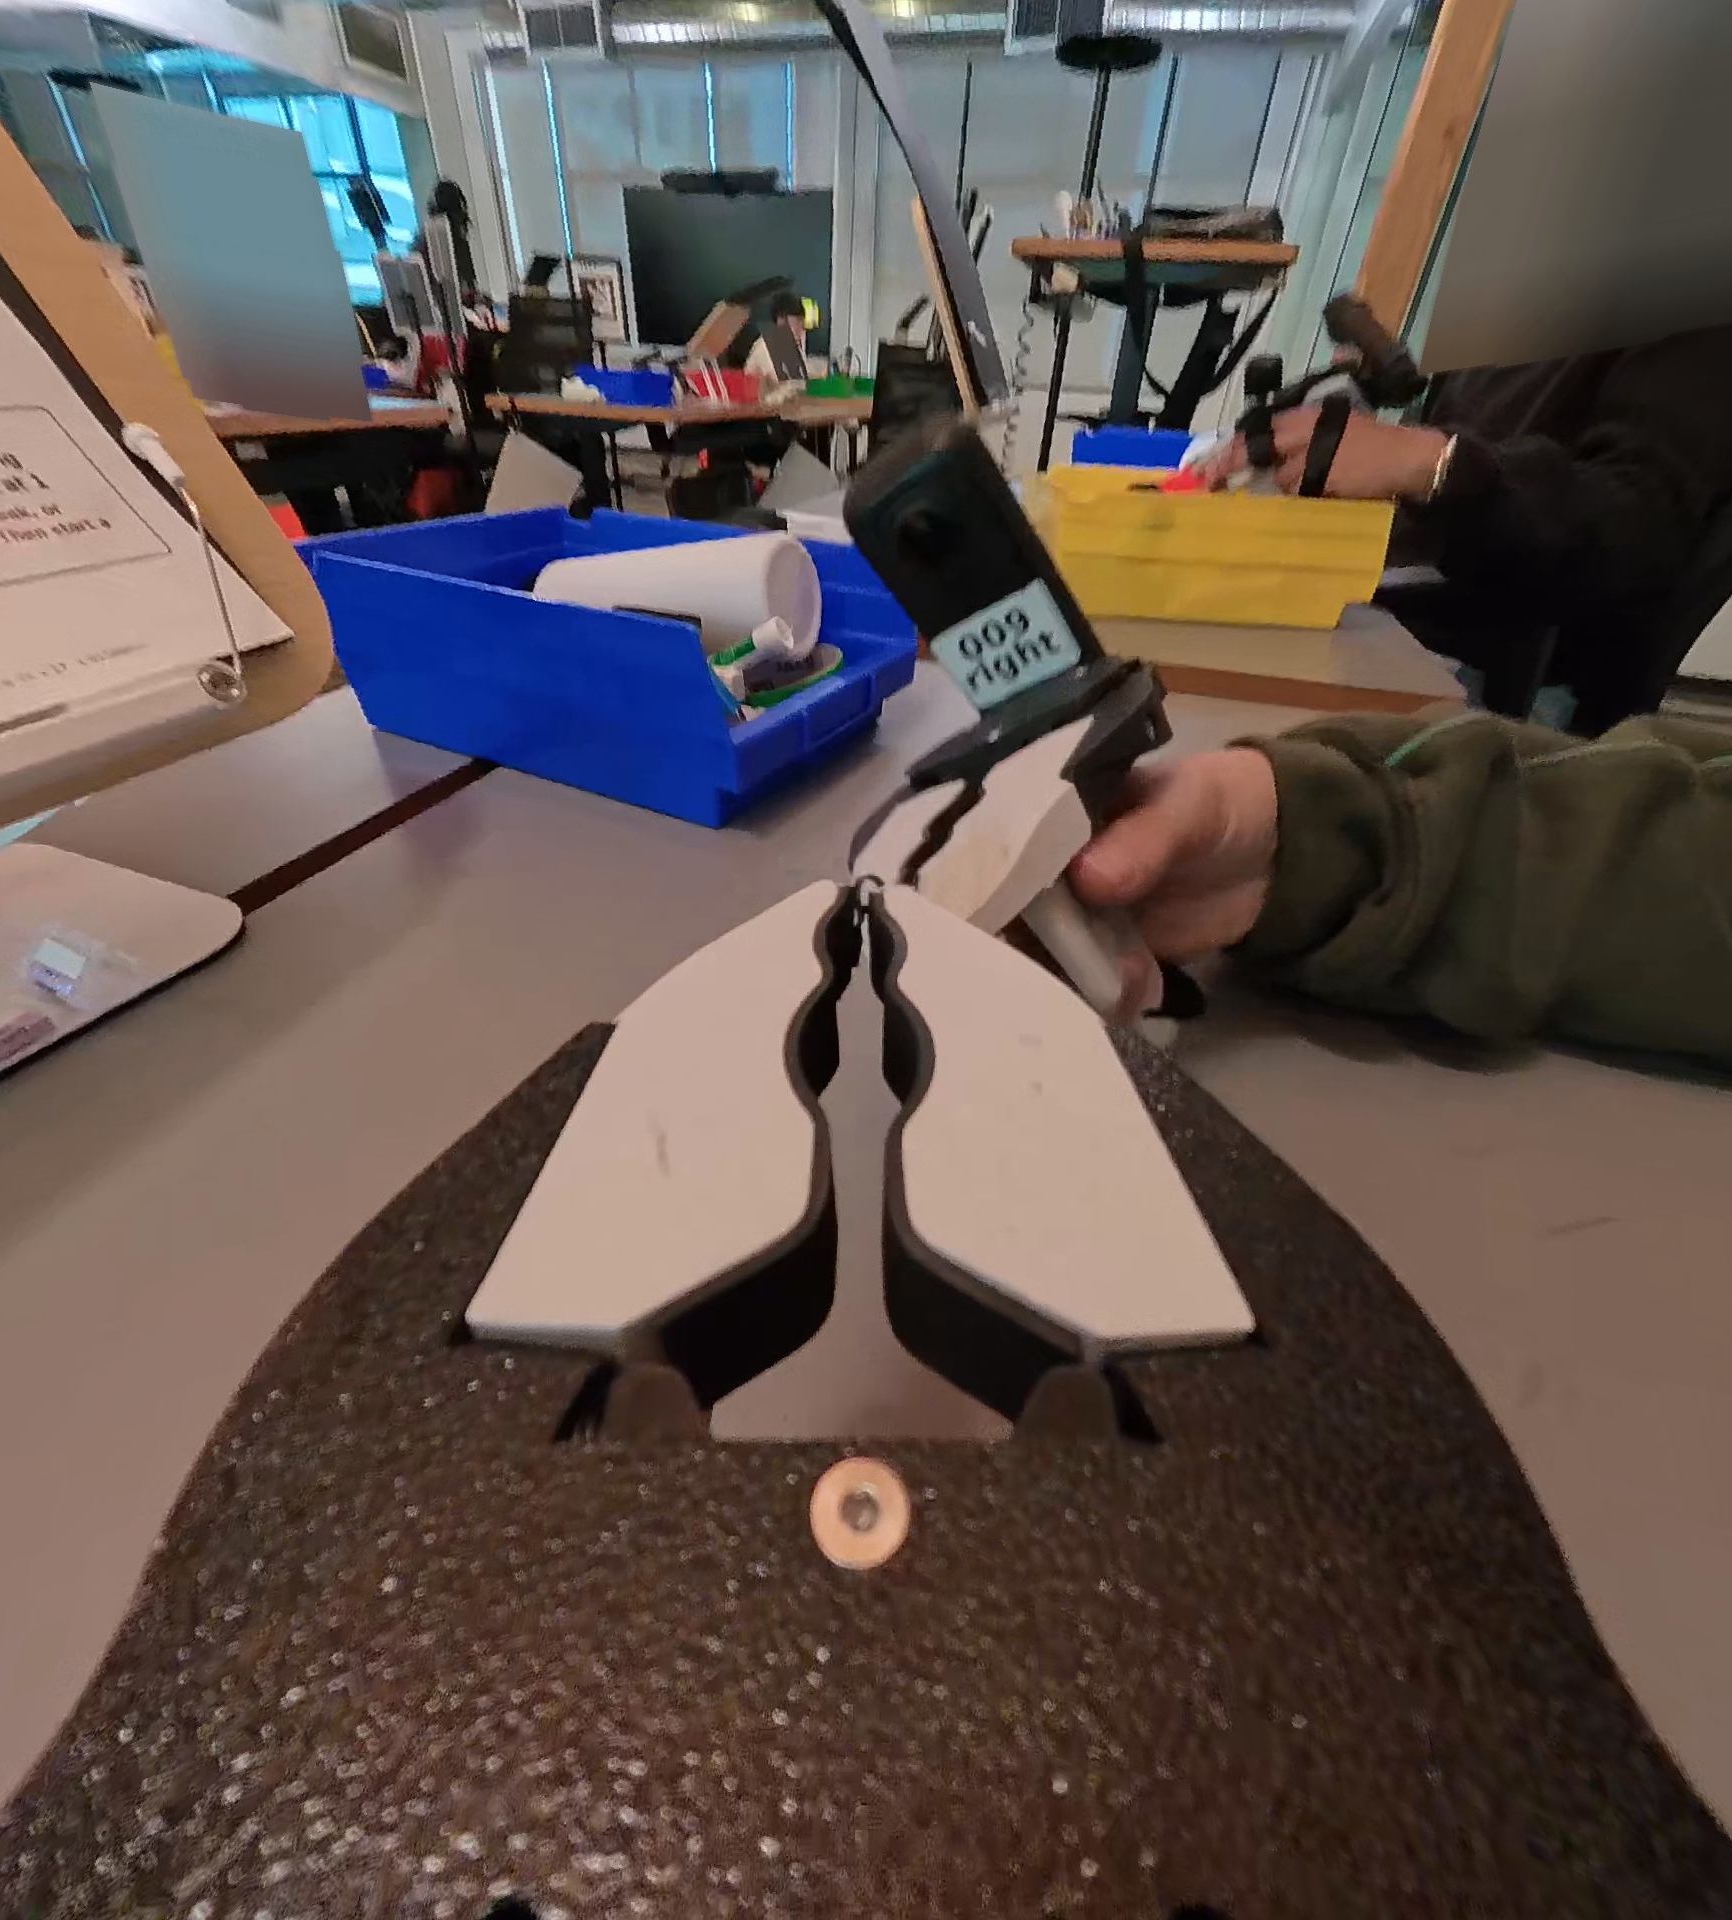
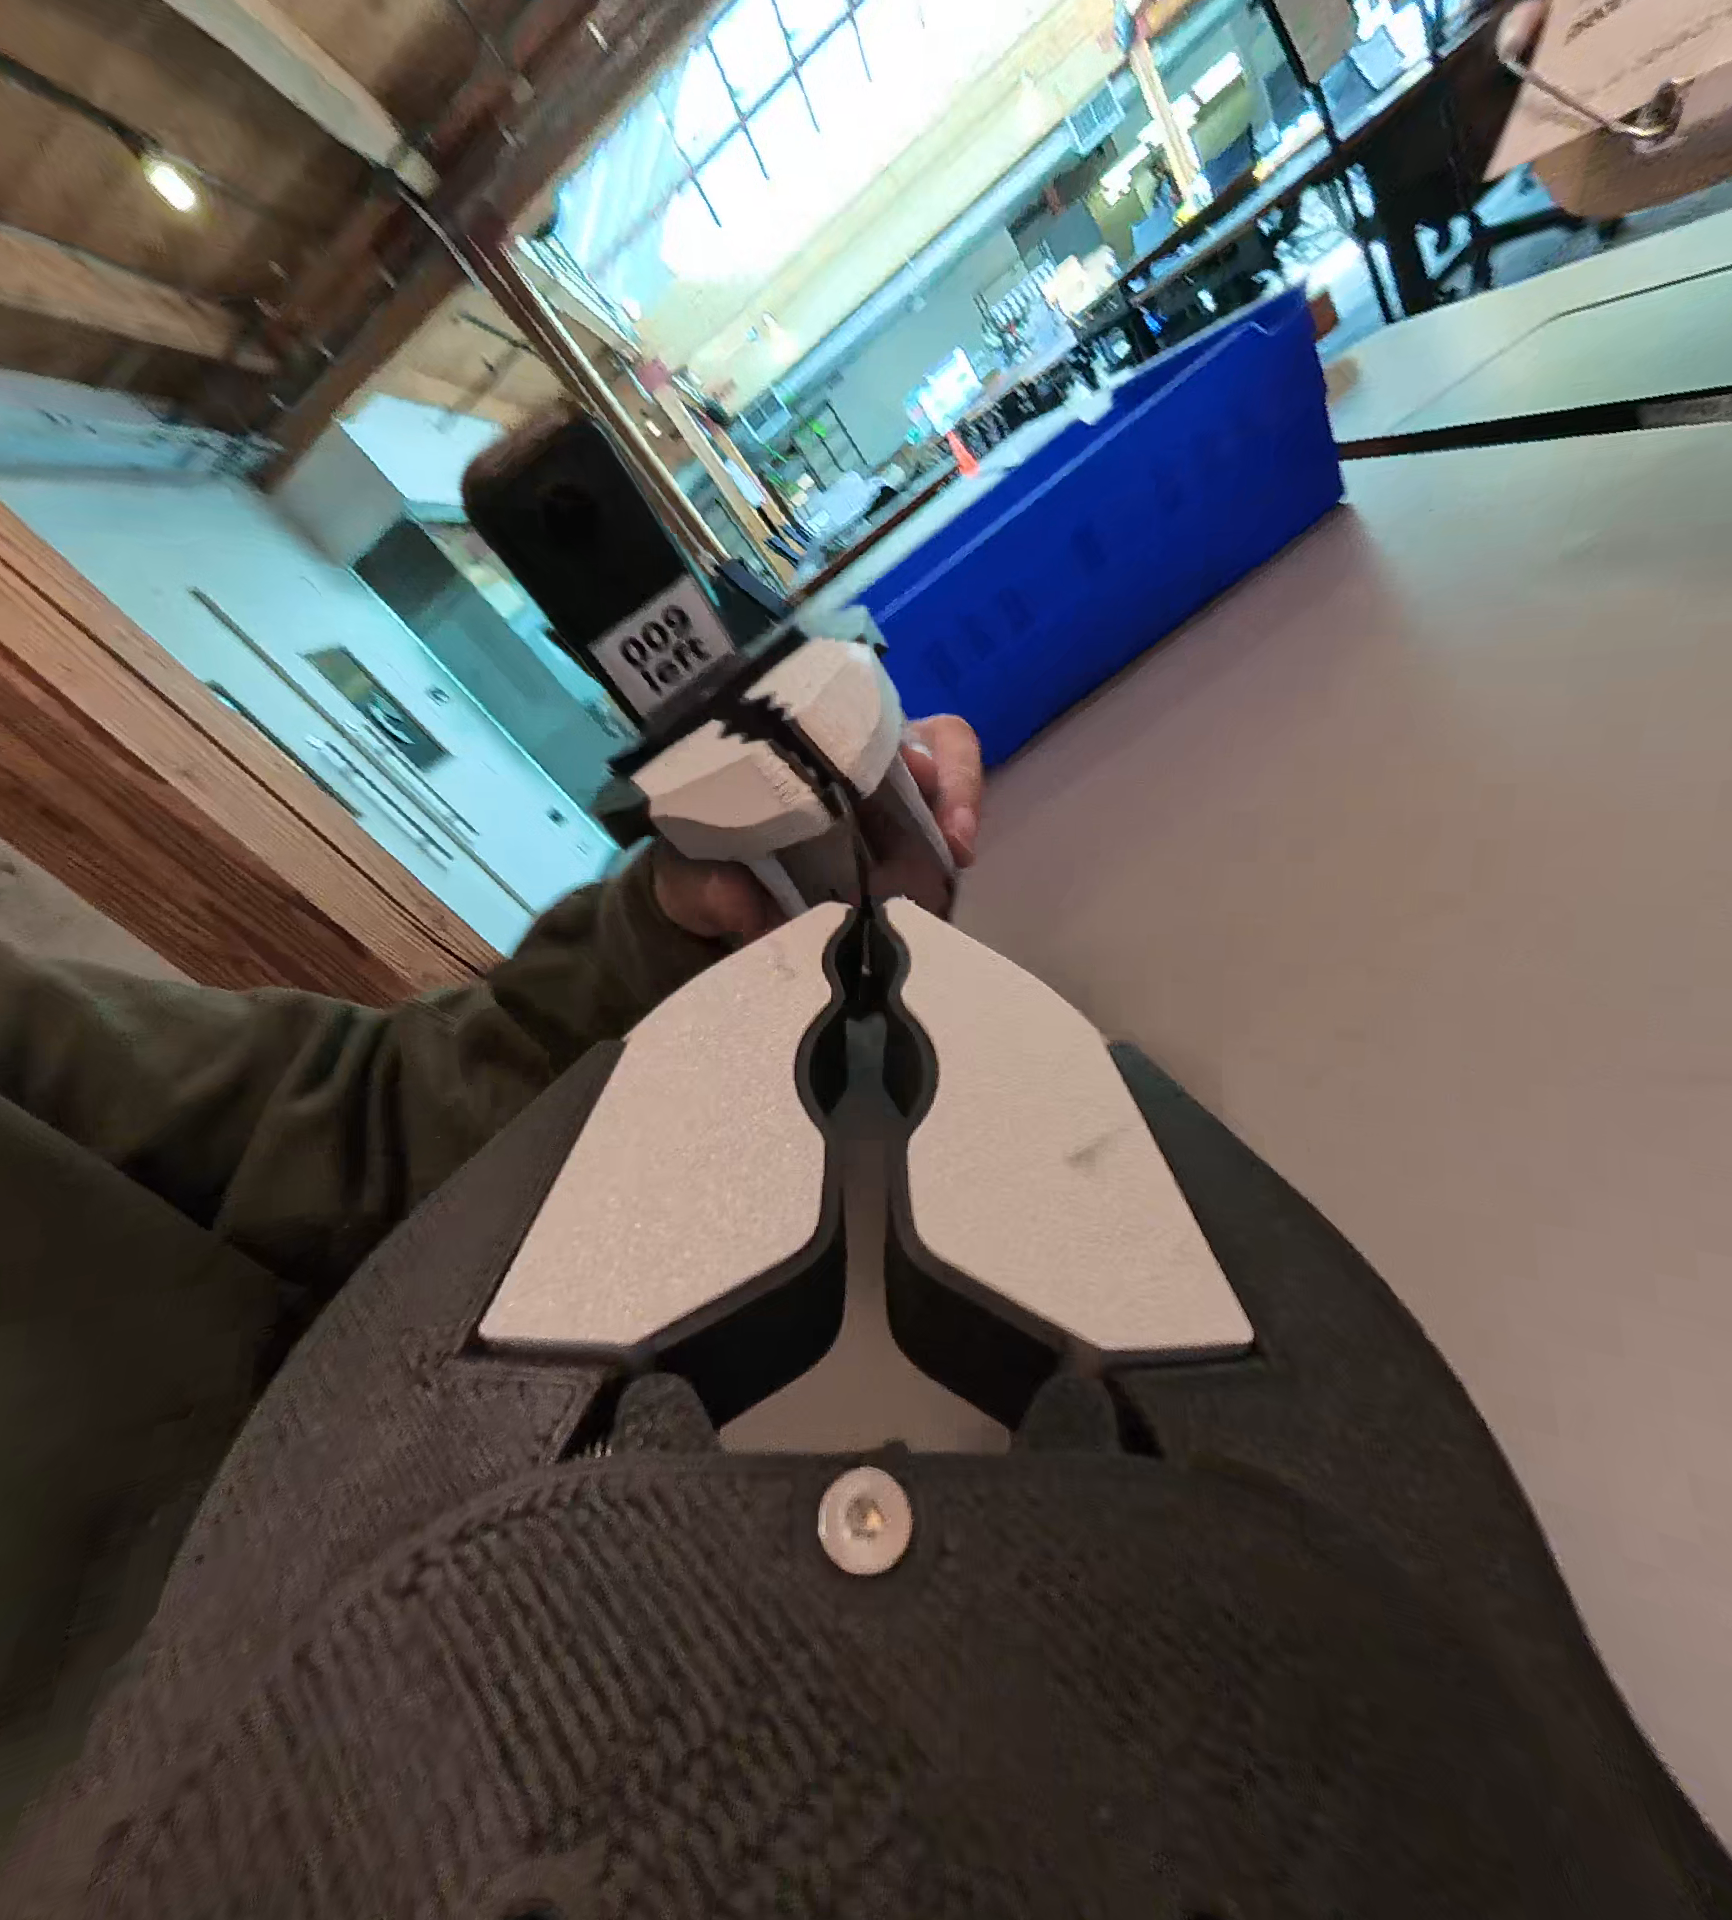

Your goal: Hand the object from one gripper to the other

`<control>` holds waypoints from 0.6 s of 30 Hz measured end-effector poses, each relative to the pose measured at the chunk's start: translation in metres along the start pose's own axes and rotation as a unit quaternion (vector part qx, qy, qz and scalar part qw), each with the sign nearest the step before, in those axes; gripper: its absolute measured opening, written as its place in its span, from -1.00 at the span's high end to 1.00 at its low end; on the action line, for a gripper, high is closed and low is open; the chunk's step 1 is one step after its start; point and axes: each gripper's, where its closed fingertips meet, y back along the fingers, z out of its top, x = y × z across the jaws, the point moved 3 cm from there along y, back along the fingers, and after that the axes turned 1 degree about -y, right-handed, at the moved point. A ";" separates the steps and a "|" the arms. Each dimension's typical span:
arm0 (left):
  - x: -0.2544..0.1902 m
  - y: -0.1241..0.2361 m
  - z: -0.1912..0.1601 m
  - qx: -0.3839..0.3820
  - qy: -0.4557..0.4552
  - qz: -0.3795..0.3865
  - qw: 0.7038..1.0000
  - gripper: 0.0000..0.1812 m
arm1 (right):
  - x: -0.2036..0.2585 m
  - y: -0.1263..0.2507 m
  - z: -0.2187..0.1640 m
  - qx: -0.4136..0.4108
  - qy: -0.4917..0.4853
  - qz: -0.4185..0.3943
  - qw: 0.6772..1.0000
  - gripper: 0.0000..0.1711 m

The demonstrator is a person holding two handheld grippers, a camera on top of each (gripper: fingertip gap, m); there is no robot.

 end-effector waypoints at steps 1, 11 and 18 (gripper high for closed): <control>-0.001 -0.001 -0.004 0.016 -0.008 -0.001 1.000 0.98 | -0.002 0.001 -0.001 0.014 0.020 -0.016 1.000 0.99; -0.009 -0.001 -0.023 0.152 -0.081 -0.003 0.985 0.83 | -0.009 -0.003 -0.030 0.178 0.191 -0.114 0.959 0.99; -0.011 -0.002 -0.027 0.170 -0.068 -0.011 0.983 0.99 | -0.008 -0.003 -0.024 0.146 0.173 -0.109 0.968 0.99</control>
